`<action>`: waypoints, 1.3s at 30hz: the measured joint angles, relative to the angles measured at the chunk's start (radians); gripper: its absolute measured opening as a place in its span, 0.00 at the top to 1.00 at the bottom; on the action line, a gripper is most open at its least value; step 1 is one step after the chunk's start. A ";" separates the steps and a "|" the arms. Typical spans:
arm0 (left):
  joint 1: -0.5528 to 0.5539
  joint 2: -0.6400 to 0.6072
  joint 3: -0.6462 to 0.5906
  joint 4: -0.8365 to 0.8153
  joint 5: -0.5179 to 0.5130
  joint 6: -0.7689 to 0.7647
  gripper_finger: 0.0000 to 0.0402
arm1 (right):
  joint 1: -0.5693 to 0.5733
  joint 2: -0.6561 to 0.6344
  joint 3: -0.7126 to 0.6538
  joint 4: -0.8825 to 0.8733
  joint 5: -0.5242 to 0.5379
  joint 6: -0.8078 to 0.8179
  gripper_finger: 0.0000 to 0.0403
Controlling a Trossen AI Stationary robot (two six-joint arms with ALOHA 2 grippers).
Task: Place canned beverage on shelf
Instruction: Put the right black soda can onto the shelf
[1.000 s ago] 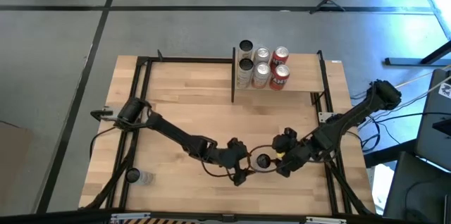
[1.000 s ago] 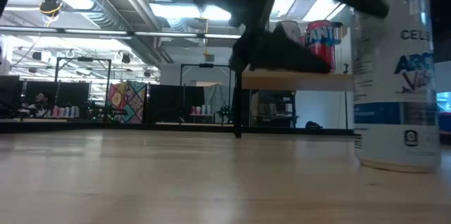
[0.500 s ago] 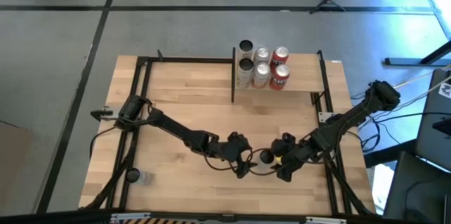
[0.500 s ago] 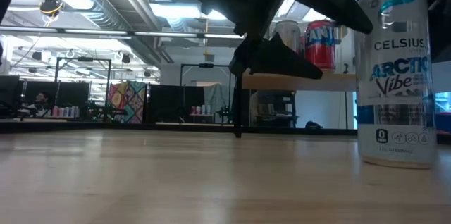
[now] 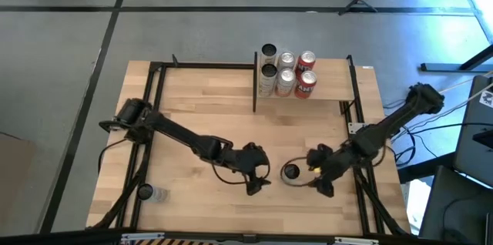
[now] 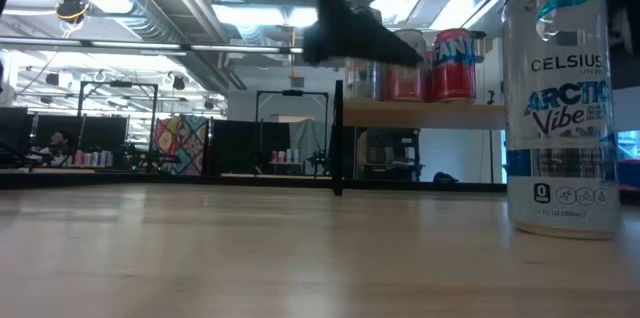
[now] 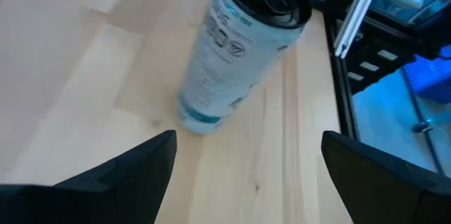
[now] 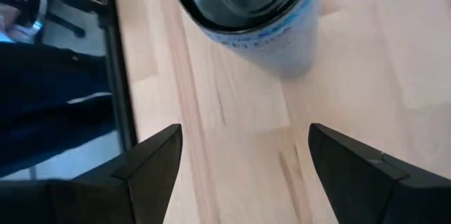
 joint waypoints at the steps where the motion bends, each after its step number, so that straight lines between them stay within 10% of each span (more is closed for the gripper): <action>1: 0.001 -0.019 0.000 -0.025 -0.005 0.006 0.13 | 0.000 -0.026 0.000 -0.006 0.007 0.003 0.25; 15: -0.007 -0.234 0.000 -0.249 -0.038 0.024 0.13 | -0.002 -0.180 0.001 0.174 0.209 -0.049 0.25; 39: -0.007 -0.234 0.000 -0.271 0.026 0.014 0.13 | -0.001 0.069 0.002 0.271 0.332 -0.292 0.25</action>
